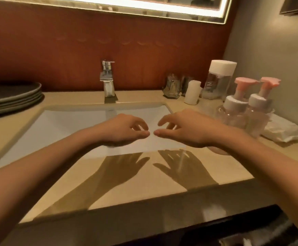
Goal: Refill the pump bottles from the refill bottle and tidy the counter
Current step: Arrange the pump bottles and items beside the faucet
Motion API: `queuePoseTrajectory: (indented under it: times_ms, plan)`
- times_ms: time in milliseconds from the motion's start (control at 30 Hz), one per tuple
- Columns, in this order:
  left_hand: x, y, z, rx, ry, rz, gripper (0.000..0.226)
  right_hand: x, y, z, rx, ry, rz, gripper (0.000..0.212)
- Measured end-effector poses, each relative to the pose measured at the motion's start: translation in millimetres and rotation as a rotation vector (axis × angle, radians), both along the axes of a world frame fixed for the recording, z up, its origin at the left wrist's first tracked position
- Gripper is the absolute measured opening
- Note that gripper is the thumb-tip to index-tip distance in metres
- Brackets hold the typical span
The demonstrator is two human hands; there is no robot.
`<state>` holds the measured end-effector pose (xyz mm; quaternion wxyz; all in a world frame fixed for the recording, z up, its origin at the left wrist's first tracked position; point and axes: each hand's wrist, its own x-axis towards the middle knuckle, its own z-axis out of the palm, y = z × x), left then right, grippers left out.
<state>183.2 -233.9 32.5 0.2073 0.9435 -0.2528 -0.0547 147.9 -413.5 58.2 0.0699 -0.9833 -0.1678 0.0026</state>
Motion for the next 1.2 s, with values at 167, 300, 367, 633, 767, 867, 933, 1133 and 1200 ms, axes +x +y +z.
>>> queuePoseTrajectory:
  times_ms: [167,300,367,633,767,867,933,1133,1200]
  plan:
    - [47.7,44.9,16.4,-0.015,0.062,0.189,0.038,86.7,54.6,18.6,0.039,0.124,0.183,0.050]
    - [72.4,76.3,29.6,-0.118,0.045,0.339,0.032,138.8,85.6,42.0,0.073,0.070,0.266,0.044]
    - [74.0,87.6,36.2,-0.181,0.046,0.419,0.031,152.0,97.8,51.7,0.125,0.049,0.292,0.040]
    - [5.3,122.4,68.1,-0.442,0.096,0.830,0.029,153.4,150.0,91.4,0.398,0.170,0.451,0.038]
    - [-60.7,125.4,65.6,-0.723,0.036,1.053,0.018,133.4,174.1,88.4,0.465,0.254,0.581,0.035]
    - [-114.7,123.3,50.4,-0.849,-0.005,1.242,0.017,111.7,192.0,78.1,0.512,0.349,0.663,0.033]
    - [-140.0,122.0,36.8,-0.833,0.026,1.325,0.018,99.4,196.4,67.3,0.547,0.390,0.667,0.034]
    - [-192.0,148.4,11.1,-0.720,0.060,1.466,0.018,49.8,233.8,28.6,0.651,0.552,0.668,0.032]
    - [-192.3,160.9,11.9,-0.714,0.046,1.460,0.017,41.7,242.1,20.5,0.675,0.562,0.646,0.028]
